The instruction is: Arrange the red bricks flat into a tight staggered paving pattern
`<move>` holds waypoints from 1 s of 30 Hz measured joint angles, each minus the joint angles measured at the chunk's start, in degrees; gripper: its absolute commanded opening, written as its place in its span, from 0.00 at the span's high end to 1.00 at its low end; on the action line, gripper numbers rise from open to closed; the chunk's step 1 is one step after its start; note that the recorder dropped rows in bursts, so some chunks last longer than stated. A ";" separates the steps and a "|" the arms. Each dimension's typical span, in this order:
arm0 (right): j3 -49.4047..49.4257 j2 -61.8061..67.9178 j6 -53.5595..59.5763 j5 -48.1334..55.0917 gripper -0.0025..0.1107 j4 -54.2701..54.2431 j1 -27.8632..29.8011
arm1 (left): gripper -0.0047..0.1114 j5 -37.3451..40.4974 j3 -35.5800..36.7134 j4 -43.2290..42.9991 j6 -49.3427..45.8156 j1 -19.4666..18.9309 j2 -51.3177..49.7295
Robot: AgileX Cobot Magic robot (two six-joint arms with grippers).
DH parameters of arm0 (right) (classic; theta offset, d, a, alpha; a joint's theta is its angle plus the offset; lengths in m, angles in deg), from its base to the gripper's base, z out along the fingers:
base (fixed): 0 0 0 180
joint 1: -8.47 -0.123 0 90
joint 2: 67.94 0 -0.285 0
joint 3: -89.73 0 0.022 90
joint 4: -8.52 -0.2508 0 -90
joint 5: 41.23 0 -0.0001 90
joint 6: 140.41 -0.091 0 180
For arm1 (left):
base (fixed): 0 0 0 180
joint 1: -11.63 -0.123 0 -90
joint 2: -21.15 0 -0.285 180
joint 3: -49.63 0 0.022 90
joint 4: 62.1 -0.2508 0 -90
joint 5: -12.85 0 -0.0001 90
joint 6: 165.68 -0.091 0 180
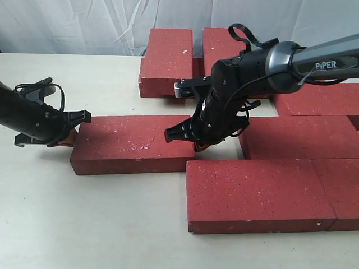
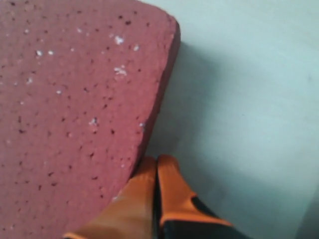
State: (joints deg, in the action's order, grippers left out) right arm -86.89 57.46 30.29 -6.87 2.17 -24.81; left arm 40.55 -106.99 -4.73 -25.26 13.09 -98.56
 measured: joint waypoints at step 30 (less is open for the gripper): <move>0.00 -15.89 -8.83 11.15 0.99 10.22 2.72 | 0.96 0.87 -0.63 -0.59 -0.23 0.00 -0.47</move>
State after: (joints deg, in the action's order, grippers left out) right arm -86.89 41.57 21.46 4.28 12.39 -22.09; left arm 41.41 -107.62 -5.31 -25.49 13.09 -99.03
